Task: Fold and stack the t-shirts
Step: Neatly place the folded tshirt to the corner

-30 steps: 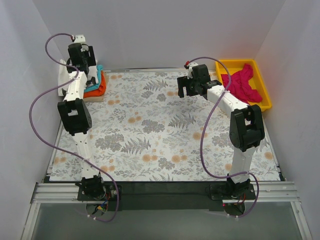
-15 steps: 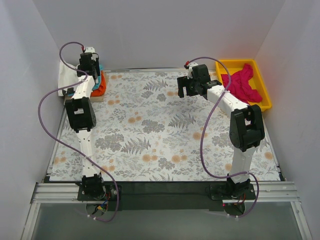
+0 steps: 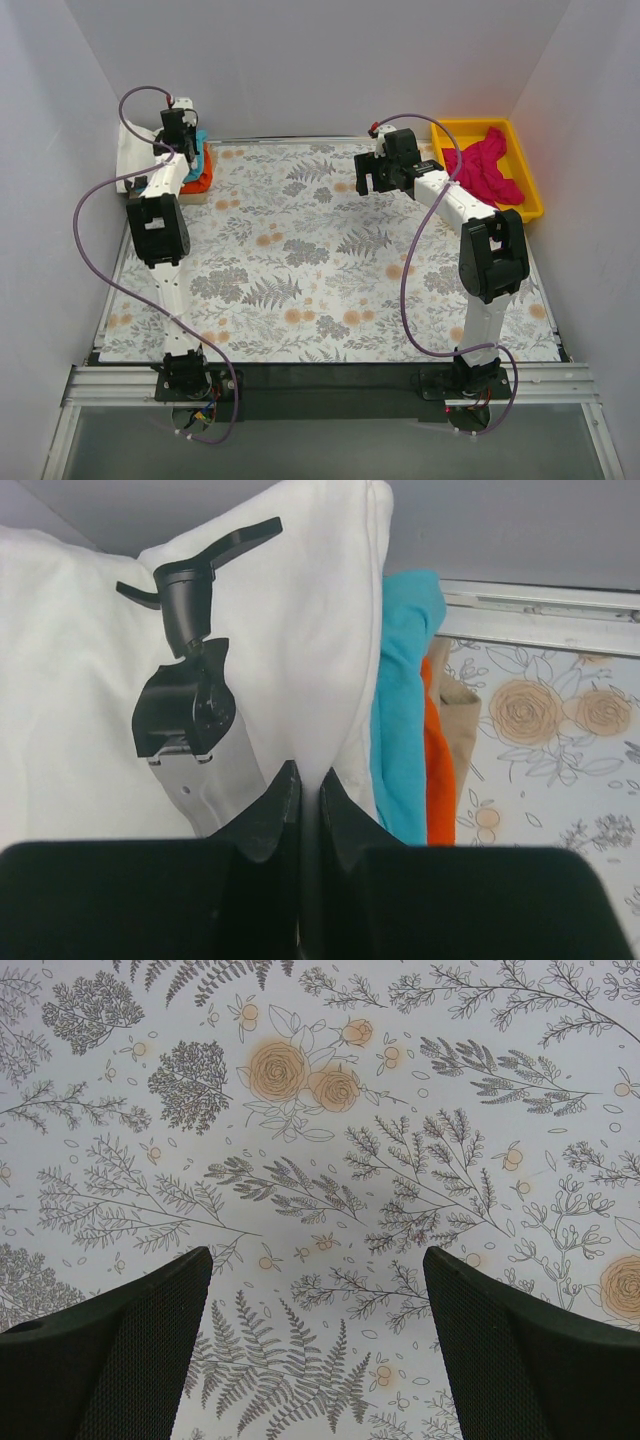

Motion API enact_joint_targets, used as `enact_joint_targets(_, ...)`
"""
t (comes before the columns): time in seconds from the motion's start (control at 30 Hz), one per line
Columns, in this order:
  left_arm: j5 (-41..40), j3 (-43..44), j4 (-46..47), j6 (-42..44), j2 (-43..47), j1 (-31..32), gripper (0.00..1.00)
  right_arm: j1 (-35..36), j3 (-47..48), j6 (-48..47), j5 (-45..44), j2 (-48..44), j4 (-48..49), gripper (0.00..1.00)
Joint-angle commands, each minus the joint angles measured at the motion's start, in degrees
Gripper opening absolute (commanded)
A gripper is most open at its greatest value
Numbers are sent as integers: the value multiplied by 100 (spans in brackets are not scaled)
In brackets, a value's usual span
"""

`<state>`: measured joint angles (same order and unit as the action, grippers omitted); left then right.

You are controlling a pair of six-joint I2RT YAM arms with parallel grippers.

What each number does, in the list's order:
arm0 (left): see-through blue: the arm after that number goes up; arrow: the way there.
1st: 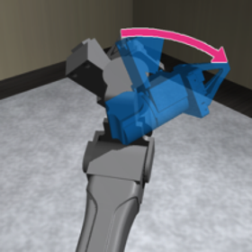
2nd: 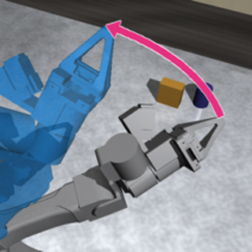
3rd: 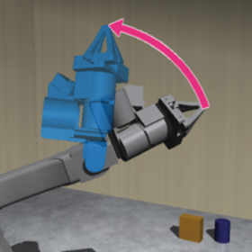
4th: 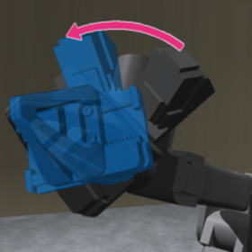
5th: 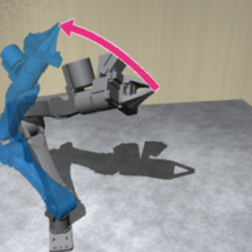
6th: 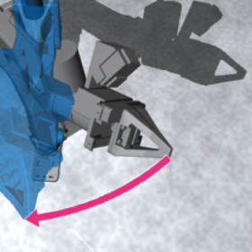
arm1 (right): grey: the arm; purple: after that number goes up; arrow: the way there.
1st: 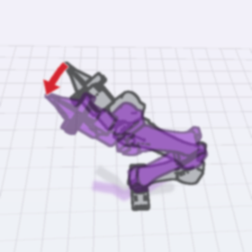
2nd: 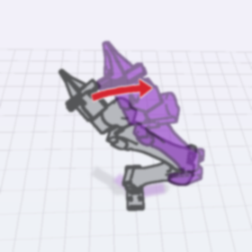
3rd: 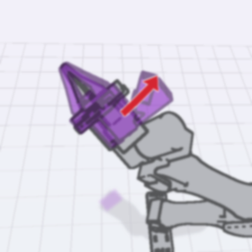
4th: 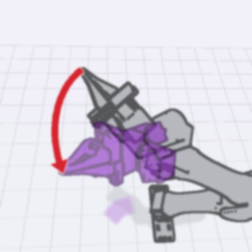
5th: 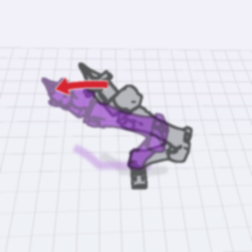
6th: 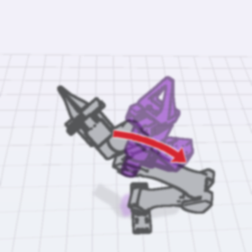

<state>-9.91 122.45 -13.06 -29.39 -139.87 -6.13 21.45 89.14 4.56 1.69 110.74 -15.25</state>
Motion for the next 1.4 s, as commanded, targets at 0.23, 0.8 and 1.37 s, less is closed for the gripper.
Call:
enact_joint_targets(0.23, 569, -1004, 190, -32, 1532, 139, 0, 8, 33, 45, 68, -44, 65, 78)
enact_joint_targets(0.8, 982, -73, -802, -392, 1602, 77, 59, 8, 235, -332, 156, -122, -189, 86)
enact_joint_targets(1.37, 1746, -1538, -1795, -725, 3324, -64, 86, -1633, 139, -1632, 2248, -1000, -1964, 99)
